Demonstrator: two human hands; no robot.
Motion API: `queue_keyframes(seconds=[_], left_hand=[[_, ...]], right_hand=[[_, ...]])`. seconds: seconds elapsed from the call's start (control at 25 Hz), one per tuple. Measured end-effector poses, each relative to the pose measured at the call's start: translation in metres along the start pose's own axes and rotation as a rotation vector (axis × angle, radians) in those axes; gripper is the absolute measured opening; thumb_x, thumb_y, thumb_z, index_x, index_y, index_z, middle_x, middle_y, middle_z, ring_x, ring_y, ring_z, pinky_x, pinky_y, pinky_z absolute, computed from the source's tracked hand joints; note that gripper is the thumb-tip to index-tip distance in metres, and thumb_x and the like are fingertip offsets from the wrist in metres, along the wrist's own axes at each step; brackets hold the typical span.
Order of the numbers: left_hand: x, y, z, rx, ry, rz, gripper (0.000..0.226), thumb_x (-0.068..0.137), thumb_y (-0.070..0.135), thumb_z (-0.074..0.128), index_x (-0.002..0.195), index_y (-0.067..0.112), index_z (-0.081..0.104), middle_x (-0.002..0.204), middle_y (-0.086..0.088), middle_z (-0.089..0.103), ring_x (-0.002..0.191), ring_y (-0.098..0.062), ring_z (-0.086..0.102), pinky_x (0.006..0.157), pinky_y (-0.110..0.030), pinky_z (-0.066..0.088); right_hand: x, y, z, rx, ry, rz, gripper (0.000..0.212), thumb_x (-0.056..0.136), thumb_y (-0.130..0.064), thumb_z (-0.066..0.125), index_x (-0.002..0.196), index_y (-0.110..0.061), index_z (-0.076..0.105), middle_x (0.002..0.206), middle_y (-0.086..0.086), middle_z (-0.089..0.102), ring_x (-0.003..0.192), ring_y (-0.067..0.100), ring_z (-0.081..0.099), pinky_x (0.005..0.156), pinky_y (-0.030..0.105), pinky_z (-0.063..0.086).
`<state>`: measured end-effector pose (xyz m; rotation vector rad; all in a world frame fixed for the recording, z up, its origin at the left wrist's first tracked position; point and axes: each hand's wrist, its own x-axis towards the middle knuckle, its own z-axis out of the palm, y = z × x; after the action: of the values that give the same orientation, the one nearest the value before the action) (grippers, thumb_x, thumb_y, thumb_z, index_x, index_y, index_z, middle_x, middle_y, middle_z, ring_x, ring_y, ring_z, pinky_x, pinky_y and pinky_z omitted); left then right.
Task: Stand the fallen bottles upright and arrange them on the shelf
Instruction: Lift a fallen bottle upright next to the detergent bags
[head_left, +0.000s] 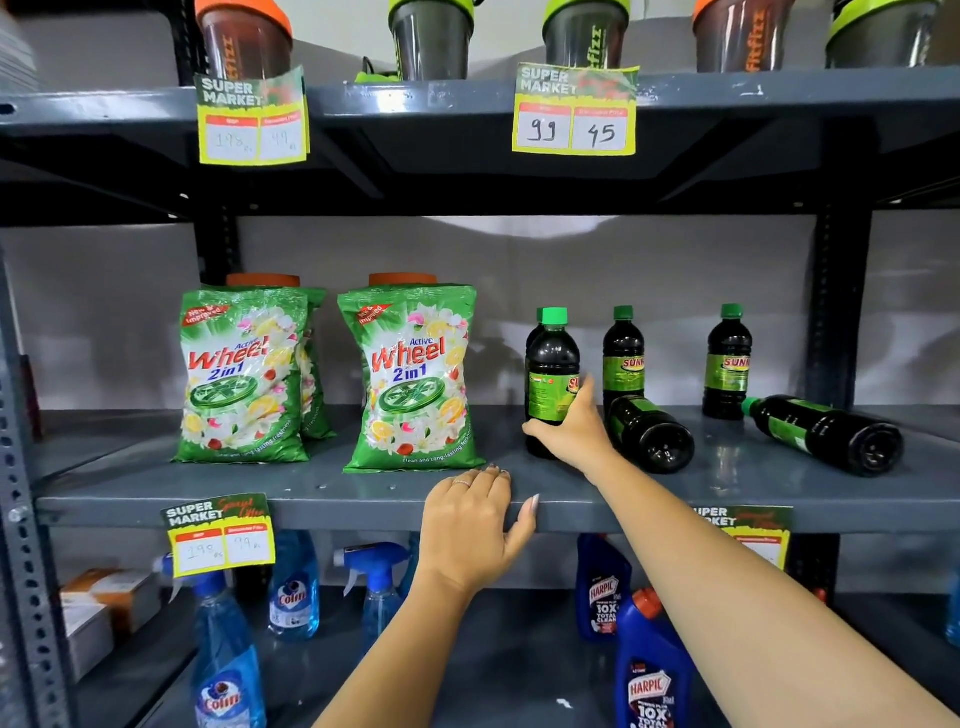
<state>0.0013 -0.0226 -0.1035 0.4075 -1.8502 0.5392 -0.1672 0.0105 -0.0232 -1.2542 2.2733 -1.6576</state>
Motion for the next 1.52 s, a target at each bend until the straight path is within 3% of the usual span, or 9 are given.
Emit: queue_keyframes(seconds=[0.12,0.24,0.32,0.4,0.52,0.72,0.88,1.08,1.52], left_hand=[[0.0,0.001,0.0,0.01,-0.006,-0.004,0.042,0.089,0.043,0.049,0.086,0.008,0.073,0.086,-0.005,0.075,0.073,-0.023,0.069,0.064,-0.033,0.052],[0.0,0.0,0.002,0.006,-0.009,-0.016,0.042,0.089,0.042,0.049,0.086,0.008,0.073,0.087,-0.005,0.075,0.075,-0.023,0.07,0.065,-0.034,0.052],[-0.001,-0.001,0.001,0.007,-0.009,-0.014,0.043,0.09,0.042,0.049,0.087,0.008,0.073,0.089,-0.005,0.075,0.076,-0.023,0.07,0.066,-0.034,0.053],[-0.001,-0.001,0.003,0.008,-0.003,-0.009,0.043,0.089,0.042,0.049,0.088,0.008,0.074,0.09,-0.006,0.075,0.077,-0.023,0.07,0.066,-0.033,0.053],[-0.002,-0.001,0.004,0.013,0.001,-0.01,0.043,0.089,0.042,0.049,0.087,0.008,0.074,0.089,-0.005,0.075,0.075,-0.024,0.07,0.065,-0.033,0.053],[-0.002,-0.001,0.004,0.023,-0.009,-0.02,0.043,0.09,0.043,0.048,0.088,0.009,0.073,0.088,-0.005,0.075,0.075,-0.023,0.069,0.066,-0.033,0.051],[-0.002,0.0,0.0,0.014,-0.032,-0.03,0.044,0.091,0.044,0.047,0.085,0.009,0.072,0.085,-0.004,0.074,0.073,-0.023,0.068,0.065,-0.034,0.051],[0.0,0.0,-0.001,0.009,-0.057,-0.048,0.062,0.093,0.062,0.038,0.085,0.011,0.073,0.082,-0.002,0.074,0.073,-0.021,0.069,0.064,-0.033,0.052],[0.002,0.001,0.001,0.004,-0.024,-0.023,0.065,0.088,0.065,0.044,0.083,0.008,0.075,0.08,-0.004,0.076,0.07,-0.021,0.071,0.06,-0.031,0.054]], right_hand=[[0.003,0.003,-0.004,0.078,0.002,0.013,0.114,0.069,-0.023,0.081,0.153,-0.02,0.005,0.141,0.009,0.049,0.129,0.029,0.046,0.103,0.039,0.041],[0.003,0.003,-0.002,0.066,0.017,0.015,0.13,0.062,-0.034,0.088,0.154,-0.021,-0.003,0.152,0.011,0.033,0.139,0.03,0.034,0.111,0.044,0.033],[0.003,0.002,0.0,0.078,-0.026,0.009,0.126,0.066,-0.031,0.083,0.154,-0.022,-0.006,0.151,0.009,0.035,0.139,0.029,0.035,0.11,0.043,0.034],[0.006,0.004,-0.001,0.124,-0.043,0.004,0.107,0.068,-0.021,0.078,0.152,-0.022,0.012,0.133,0.006,0.052,0.127,0.028,0.049,0.1,0.038,0.043],[0.005,0.007,-0.002,0.113,0.001,-0.01,0.088,0.064,-0.023,0.085,0.136,-0.022,0.034,0.123,0.004,0.057,0.115,0.025,0.055,0.093,0.036,0.046],[0.003,0.007,-0.001,0.078,0.037,-0.033,0.095,0.059,-0.032,0.09,0.132,-0.018,0.031,0.128,0.007,0.053,0.119,0.026,0.052,0.094,0.035,0.044],[-0.002,-0.001,-0.005,0.17,0.025,-0.01,0.121,0.052,-0.054,0.085,0.148,-0.023,0.017,0.14,0.004,0.048,0.127,0.025,0.048,0.103,0.041,0.042],[-0.005,-0.011,-0.02,0.195,-0.028,-0.037,0.086,0.072,-0.028,0.083,0.142,-0.021,0.033,0.126,0.003,0.06,0.112,0.02,0.056,0.087,0.031,0.043],[-0.068,-0.016,-0.043,0.121,-0.059,-0.138,0.086,0.075,-0.037,0.079,0.144,-0.028,0.028,0.122,-0.005,0.06,0.11,0.017,0.056,0.095,0.035,0.045]])
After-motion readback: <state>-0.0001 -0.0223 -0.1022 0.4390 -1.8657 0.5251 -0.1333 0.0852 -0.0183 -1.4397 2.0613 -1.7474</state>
